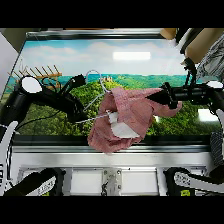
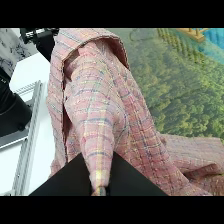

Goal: Fold the clothes and pants, and hang the long-sleeved shirts on hangers.

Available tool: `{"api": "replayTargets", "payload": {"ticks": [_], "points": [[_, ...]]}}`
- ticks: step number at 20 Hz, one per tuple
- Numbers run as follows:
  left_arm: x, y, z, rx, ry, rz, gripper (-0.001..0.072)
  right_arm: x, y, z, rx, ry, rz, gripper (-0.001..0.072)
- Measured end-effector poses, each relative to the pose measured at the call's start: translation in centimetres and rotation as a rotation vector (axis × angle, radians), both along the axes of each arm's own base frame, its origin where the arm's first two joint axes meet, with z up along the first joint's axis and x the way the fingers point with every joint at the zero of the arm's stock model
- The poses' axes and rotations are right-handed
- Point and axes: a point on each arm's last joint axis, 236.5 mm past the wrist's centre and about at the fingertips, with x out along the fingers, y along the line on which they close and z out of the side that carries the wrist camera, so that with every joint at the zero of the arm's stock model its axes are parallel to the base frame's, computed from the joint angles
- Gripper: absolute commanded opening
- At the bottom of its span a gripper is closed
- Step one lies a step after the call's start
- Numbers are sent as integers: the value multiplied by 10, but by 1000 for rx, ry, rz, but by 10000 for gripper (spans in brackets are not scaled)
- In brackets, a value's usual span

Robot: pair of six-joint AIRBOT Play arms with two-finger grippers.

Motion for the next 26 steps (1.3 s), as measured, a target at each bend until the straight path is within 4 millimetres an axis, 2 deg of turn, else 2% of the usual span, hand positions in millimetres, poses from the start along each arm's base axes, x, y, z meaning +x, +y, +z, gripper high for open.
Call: {"api": "replayTargets", "payload": {"ticks": [3,5,6,8,11,12,13,14,16,19,26], "points": [[2,5,2,-2,21,50,457,3,0,0,-3,3,-15,16],[11,14,9,-9,25,150,456,8,-1,4,5,-6,-42,16],[18,21,15,-16,18,219,456,16,-1,7,7,-15,-77,16],[34,38,31,-42,-8,385,431,18,-1,17,29,-27,-95,16],[42,56,54,-97,-25,604,428,24,-2,30,50,-56,-137,16],[42,60,56,-116,-25,662,496,25,-2,35,63,-64,-144,16],[39,62,55,-132,-19,712,630,25,-1,40,78,-72,-149,16],[36,61,50,-149,-2,761,642,25,-1,44,86,-76,-152,16],[30,54,36,-181,39,842,638,28,-2,47,94,-80,-166,16],[32,31,14,-236,100,935,619,29,-2,51,105,-85,-174,16],[56,-52,-8,-302,195,964,619,34,-4,51,105,-77,-201,16]]}}
